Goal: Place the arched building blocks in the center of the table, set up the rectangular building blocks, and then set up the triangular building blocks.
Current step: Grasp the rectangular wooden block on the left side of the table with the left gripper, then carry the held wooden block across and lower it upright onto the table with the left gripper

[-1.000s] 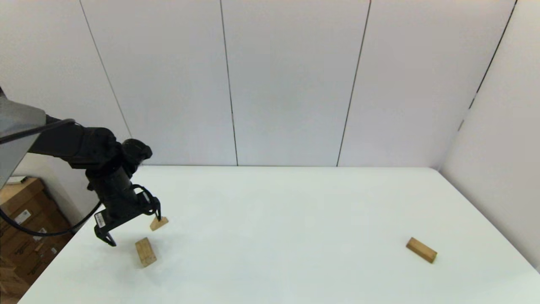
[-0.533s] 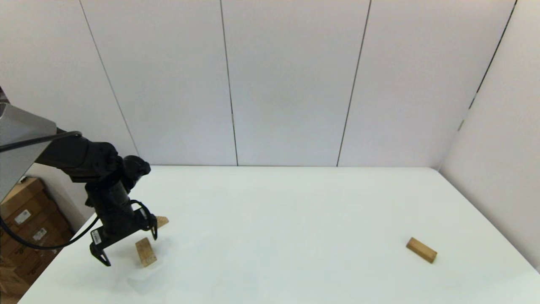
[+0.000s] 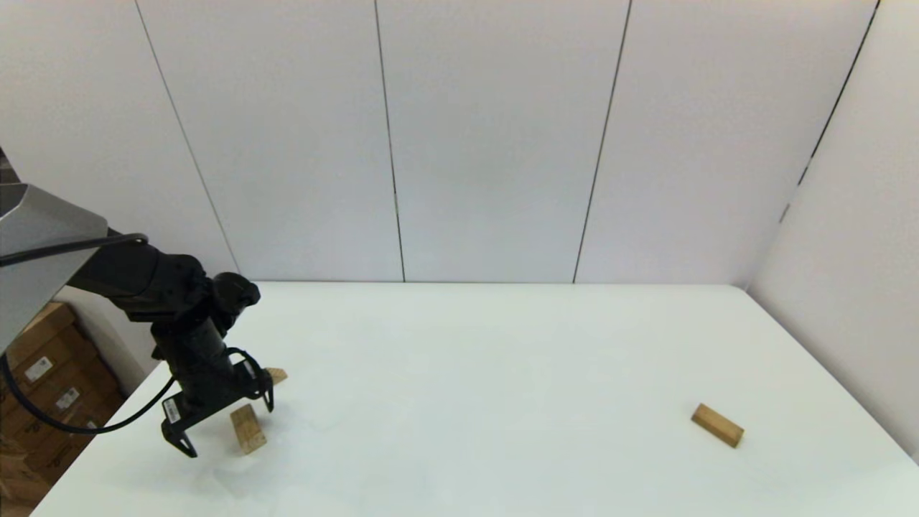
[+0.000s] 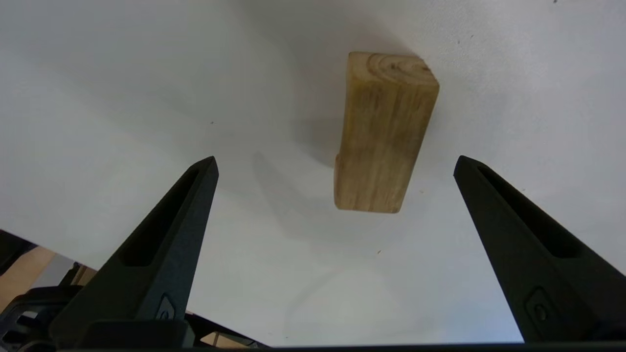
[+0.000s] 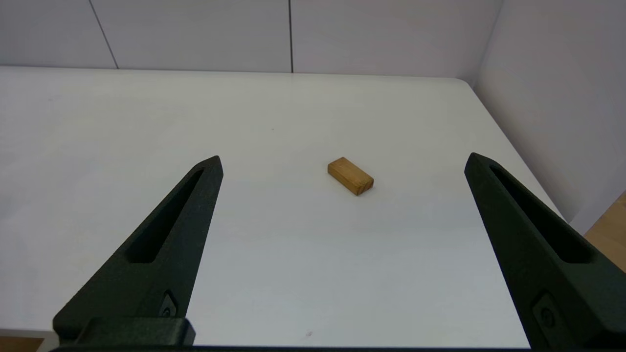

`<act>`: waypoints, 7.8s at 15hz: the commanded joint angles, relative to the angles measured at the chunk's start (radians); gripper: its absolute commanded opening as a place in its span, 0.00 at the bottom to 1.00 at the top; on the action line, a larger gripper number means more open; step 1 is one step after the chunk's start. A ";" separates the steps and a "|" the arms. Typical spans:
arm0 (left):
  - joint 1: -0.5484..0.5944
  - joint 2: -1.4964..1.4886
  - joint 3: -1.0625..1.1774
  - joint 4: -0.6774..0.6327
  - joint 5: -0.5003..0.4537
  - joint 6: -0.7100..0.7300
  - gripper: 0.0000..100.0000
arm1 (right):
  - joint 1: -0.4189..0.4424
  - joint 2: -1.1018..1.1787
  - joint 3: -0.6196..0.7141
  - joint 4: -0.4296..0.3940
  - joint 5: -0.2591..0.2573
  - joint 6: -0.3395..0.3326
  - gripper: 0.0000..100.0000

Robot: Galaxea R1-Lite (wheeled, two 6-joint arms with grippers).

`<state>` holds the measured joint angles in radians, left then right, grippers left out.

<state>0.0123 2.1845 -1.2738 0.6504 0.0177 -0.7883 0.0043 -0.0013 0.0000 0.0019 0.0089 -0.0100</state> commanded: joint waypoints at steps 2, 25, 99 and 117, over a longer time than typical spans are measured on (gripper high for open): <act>-0.003 0.028 0.005 -0.040 -0.001 -0.005 1.00 | 0.000 0.000 0.002 0.000 0.000 -0.001 1.00; -0.015 0.077 0.001 -0.091 -0.024 -0.019 0.00 | 0.000 0.000 0.002 0.000 0.000 -0.001 1.00; -0.819 0.356 -0.691 0.166 -0.107 1.615 0.00 | 0.000 0.000 0.002 0.000 0.000 -0.001 1.00; -0.822 0.373 -0.699 0.140 -0.070 1.614 0.00 | 0.000 0.000 0.002 0.000 0.000 -0.001 1.00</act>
<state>-0.8100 2.5570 -1.9723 0.7894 -0.0519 0.8211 0.0043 -0.0013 0.0000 0.0019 0.0085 -0.0104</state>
